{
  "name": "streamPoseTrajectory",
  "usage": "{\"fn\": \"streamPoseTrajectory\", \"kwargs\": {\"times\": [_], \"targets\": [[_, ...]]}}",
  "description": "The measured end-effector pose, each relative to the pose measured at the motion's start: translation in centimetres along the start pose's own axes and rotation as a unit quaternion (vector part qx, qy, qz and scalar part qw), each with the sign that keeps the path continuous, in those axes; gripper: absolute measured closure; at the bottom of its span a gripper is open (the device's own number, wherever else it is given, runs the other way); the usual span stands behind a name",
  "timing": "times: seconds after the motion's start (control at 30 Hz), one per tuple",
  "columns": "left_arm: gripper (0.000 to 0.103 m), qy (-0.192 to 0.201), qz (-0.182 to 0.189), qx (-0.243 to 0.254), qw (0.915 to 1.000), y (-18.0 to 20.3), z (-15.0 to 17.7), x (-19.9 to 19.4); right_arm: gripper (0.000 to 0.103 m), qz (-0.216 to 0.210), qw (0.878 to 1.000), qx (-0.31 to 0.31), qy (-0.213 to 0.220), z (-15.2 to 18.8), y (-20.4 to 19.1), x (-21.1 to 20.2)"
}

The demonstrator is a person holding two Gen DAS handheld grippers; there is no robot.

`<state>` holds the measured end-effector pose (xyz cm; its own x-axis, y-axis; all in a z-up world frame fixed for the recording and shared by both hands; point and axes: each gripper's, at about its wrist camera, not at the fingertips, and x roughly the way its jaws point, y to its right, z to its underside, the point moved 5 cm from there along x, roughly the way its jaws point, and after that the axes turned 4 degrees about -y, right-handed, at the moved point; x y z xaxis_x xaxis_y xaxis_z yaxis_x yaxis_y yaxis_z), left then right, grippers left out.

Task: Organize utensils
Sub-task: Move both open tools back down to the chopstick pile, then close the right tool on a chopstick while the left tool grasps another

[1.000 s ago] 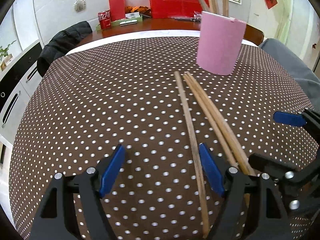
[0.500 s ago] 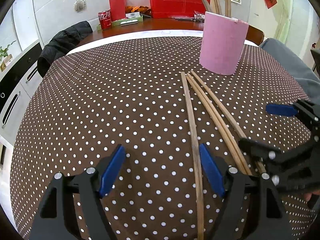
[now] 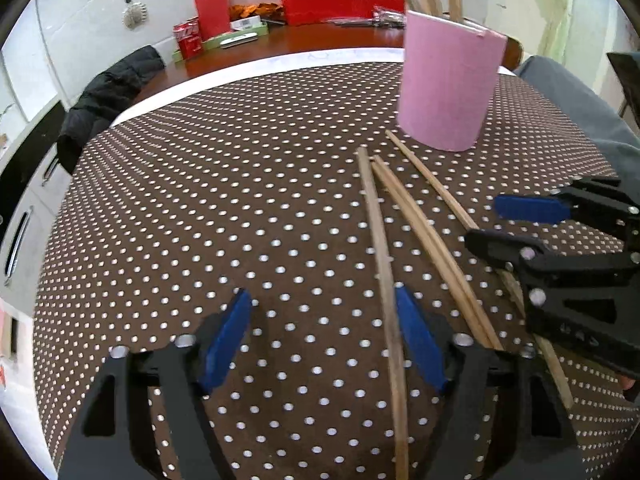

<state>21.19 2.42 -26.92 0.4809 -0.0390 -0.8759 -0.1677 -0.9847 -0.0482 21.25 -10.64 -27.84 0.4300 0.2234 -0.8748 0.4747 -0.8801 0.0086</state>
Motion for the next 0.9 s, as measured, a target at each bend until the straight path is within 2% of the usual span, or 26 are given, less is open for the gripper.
{"fn": "streamPoseTrajectory", "kwargs": {"times": [0.07,0.13,0.3,0.4,0.47,0.9], "targets": [[0.050,-0.002,0.011,0.005,0.9999,0.3,-0.2,0.0,0.069,-0.002,1.000,-0.001,0.000,0.0,-0.1,0.1],[0.058,-0.002,0.014,0.013,0.9998,0.8,-0.1,-0.1,0.070,-0.004,1.000,0.000,0.000,0.2,0.0,-0.1],[0.059,-0.002,0.015,0.013,0.9998,1.0,-0.6,0.2,0.071,-0.004,1.000,-0.002,0.000,0.5,0.0,-0.2],[0.063,0.001,0.019,0.012,0.9998,1.1,-0.7,0.4,0.089,-0.005,1.000,-0.009,0.002,0.6,-0.4,-0.4],[0.077,0.002,0.019,0.013,0.9997,1.2,-0.4,0.1,0.092,-0.007,1.000,-0.009,0.001,0.8,-0.5,-0.5],[0.077,0.020,0.024,-0.005,0.9995,0.7,0.0,0.0,0.091,-0.013,1.000,0.011,0.003,1.2,-0.2,-0.6]]}}
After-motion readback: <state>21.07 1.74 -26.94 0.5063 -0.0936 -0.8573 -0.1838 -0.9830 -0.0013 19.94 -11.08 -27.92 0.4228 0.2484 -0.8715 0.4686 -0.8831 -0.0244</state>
